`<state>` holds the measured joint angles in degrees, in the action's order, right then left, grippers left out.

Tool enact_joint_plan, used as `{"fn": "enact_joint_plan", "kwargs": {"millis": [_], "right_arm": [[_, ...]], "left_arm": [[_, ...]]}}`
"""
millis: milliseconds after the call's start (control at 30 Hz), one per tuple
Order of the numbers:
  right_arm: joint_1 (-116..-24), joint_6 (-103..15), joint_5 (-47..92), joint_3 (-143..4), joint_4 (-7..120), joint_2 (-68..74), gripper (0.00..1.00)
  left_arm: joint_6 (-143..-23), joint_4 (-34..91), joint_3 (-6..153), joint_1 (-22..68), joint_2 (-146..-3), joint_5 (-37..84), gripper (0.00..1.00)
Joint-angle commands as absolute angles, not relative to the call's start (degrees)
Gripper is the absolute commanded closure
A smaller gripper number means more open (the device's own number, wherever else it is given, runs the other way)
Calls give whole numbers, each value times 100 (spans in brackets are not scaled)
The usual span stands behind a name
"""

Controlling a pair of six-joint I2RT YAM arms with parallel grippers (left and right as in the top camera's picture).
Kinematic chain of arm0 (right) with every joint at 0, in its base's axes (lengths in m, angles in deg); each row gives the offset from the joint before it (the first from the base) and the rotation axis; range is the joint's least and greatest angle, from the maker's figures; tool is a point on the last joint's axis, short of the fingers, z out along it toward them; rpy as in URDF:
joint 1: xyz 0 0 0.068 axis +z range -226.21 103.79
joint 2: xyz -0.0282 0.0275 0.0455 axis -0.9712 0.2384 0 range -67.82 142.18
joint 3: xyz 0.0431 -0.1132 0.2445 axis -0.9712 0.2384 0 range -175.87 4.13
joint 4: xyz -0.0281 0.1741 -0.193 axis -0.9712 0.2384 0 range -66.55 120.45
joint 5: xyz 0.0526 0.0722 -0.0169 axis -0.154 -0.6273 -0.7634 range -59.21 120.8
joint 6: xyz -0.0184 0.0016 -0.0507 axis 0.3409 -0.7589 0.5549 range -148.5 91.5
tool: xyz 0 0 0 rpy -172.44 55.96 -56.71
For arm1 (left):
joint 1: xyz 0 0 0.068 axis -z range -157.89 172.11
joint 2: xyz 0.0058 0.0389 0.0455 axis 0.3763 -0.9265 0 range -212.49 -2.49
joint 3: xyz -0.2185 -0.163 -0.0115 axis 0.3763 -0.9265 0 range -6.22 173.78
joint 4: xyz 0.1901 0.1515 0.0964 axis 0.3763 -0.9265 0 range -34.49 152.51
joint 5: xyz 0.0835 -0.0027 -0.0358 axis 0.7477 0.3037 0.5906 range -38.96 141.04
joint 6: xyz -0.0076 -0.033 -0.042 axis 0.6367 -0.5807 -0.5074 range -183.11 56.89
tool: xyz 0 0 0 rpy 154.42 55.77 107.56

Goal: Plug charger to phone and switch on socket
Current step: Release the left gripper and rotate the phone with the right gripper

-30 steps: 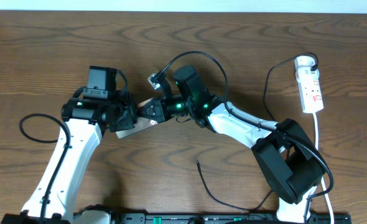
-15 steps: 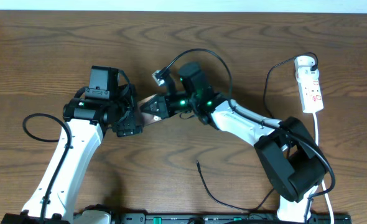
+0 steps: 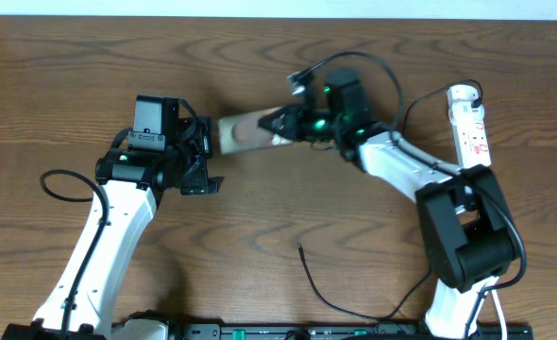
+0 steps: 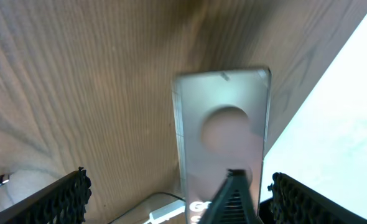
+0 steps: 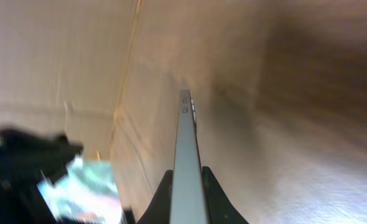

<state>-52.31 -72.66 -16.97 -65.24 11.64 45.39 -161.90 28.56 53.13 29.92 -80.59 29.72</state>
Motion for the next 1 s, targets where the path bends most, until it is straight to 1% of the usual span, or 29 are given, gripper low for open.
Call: {"fn": "enact_joint_plan", "kwargs": {"millis": [0, 100, 167, 333, 467, 600, 733, 967], "right_arm": [[-5596, -8991, -1610, -6655, 1077, 4462, 99], [-5795, -10278, -1586, -6655, 980, 4462, 99], [-5849, -10842, -1586, -6655, 744, 4462, 99], [-5847, -12300, -1579, -6655, -449, 4462, 99], [-5790, -13340, -1562, -6655, -1395, 4462, 98], [-5688, -13636, -1518, -6657, -2147, 4462, 98], [-5565, -13819, -1518, -6657, -2508, 4462, 98], [-5318, -13819, -1457, -6657, -2696, 4462, 98]], "left_arm": [[-15805, 3004, 5403, 2979, -7992, 3068, 10], [-15204, 3461, 5403, 2979, -7994, 3252, 10], [-14920, 3787, 5403, 2979, -7994, 3344, 9], [-14579, 4187, 5401, 2979, -7996, 3654, 10], [-13984, 4587, 5401, 2979, -7996, 3722, 10], [-13962, 5194, 5401, 2979, -7996, 3717, 10], [-13962, 5542, 5401, 2979, -7996, 3667, 9], [-13886, 5870, 5392, 2979, -7996, 3516, 9]]}}
